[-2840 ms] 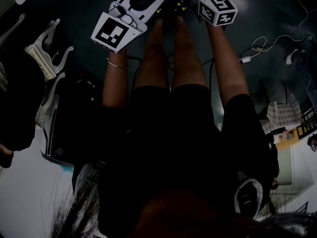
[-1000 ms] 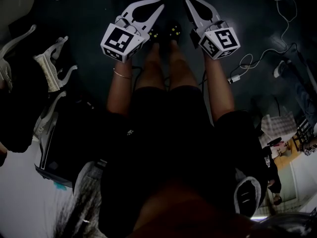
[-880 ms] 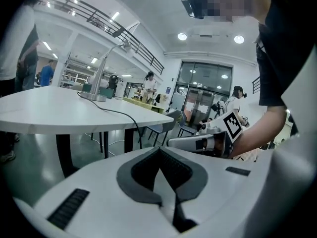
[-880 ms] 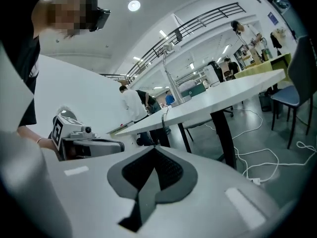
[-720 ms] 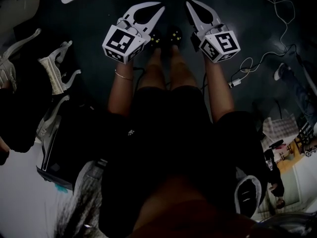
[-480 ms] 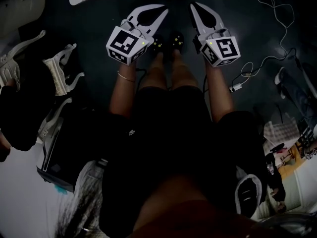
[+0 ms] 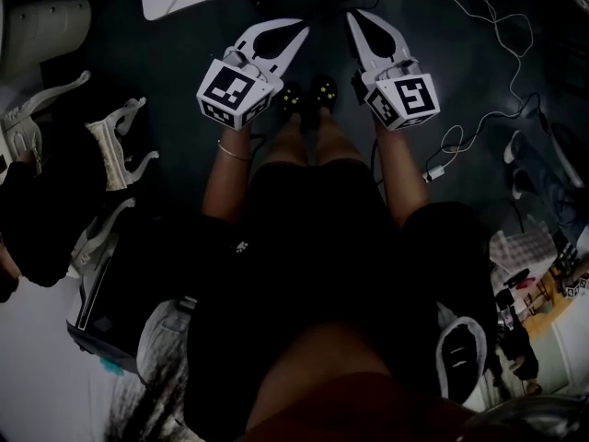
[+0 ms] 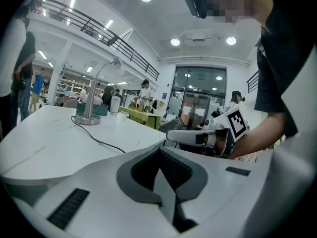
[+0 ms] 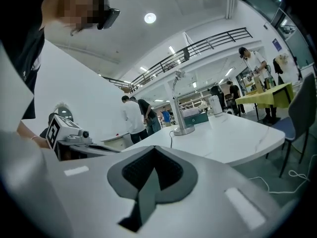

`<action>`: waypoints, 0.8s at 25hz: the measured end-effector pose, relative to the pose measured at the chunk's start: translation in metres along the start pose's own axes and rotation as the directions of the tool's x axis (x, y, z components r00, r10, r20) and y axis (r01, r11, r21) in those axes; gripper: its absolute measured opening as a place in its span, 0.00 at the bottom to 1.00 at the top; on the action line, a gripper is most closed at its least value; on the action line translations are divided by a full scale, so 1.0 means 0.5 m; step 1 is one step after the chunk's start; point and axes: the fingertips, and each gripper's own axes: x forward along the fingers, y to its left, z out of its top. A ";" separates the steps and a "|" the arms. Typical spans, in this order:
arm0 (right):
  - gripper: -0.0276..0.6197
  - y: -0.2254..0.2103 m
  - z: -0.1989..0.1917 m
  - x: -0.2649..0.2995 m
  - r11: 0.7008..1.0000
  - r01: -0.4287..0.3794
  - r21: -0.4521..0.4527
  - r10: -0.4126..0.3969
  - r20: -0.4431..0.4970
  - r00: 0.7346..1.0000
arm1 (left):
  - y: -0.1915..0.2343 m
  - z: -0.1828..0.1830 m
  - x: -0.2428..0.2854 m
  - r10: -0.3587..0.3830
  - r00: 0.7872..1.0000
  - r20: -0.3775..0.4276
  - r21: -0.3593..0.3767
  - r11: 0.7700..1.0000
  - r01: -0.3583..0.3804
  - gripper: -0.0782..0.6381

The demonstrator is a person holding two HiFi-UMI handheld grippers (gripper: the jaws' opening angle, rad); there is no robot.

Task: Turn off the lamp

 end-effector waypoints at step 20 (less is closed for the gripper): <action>0.04 0.065 0.128 -0.057 0.999 -0.024 -0.042 0.028 0.083 0.996 | -0.059 0.129 -0.032 0.008 0.997 0.073 0.084 0.996 -0.014 0.12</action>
